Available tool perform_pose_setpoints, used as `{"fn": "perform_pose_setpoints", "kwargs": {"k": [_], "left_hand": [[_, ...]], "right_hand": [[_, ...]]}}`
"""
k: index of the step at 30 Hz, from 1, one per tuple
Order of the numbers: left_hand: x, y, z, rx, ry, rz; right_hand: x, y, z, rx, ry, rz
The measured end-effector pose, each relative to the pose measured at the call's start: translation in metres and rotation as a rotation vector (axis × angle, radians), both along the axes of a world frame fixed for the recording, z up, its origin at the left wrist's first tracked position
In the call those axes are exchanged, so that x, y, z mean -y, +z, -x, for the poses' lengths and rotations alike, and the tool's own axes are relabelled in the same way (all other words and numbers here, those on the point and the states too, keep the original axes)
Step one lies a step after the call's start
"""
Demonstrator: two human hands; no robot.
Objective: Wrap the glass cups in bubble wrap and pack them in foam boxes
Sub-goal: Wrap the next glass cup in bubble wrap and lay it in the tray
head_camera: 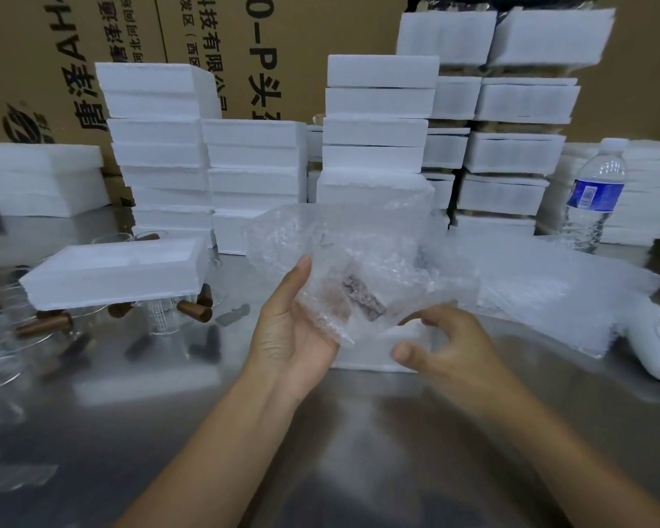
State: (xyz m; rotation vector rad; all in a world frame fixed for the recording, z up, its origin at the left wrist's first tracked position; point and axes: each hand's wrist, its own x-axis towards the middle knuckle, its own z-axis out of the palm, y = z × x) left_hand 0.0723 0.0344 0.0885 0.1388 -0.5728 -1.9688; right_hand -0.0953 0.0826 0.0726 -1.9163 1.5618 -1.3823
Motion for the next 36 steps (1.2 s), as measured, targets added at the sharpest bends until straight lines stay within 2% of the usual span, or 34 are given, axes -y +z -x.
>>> {"fn": "perform_pose_setpoints", "kwargs": {"k": [4,6,12,19,25,28,33,36], "left_hand": [[-0.001,0.000,0.002,-0.017,-0.019,-0.024],[-0.003,0.000,0.003,-0.014,-0.025,-0.031],[-0.008,0.000,0.011,0.002,-0.039,-0.039],[-0.015,-0.001,0.019,0.059,-0.110,0.009],[-0.013,-0.004,0.020,0.120,-0.127,0.159],[-0.008,-0.006,0.019,0.269,-0.053,0.221],[-0.009,-0.014,0.021,0.719,0.238,0.452],[-0.009,-0.014,0.018,0.805,0.339,0.577]], "right_hand": [[0.003,0.003,-0.006,0.207,0.017,0.151],[0.008,0.005,0.001,0.304,0.003,0.165],[0.006,0.018,0.004,0.440,-0.002,0.254],[0.002,0.029,0.012,0.605,-0.080,0.238],[-0.001,0.034,0.013,0.750,-0.018,0.245],[-0.001,0.034,0.013,0.808,0.014,0.205],[-0.001,0.033,0.009,0.865,-0.021,0.150],[0.000,0.032,0.008,0.931,-0.060,0.114]]}}
